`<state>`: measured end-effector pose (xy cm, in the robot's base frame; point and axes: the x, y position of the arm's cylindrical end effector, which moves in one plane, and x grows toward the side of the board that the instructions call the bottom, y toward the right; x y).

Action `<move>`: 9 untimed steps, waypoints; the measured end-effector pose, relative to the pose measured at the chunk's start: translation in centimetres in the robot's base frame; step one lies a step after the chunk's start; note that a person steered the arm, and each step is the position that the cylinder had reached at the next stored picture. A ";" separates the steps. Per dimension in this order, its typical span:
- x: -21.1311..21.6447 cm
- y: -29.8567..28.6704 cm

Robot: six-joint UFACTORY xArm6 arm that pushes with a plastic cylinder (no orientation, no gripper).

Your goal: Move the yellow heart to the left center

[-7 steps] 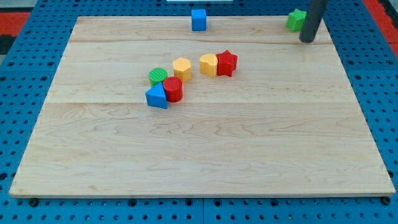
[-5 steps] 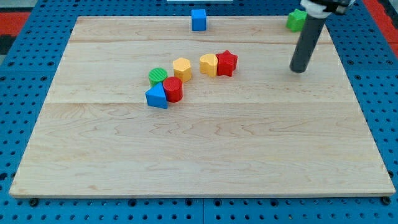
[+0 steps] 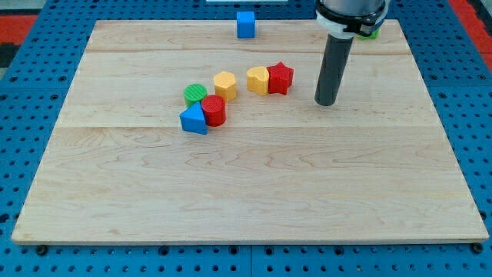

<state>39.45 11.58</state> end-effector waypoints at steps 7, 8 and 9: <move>-10.3 -12.3; -11.3 -16.0; -10.3 -18.0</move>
<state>29.16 -6.43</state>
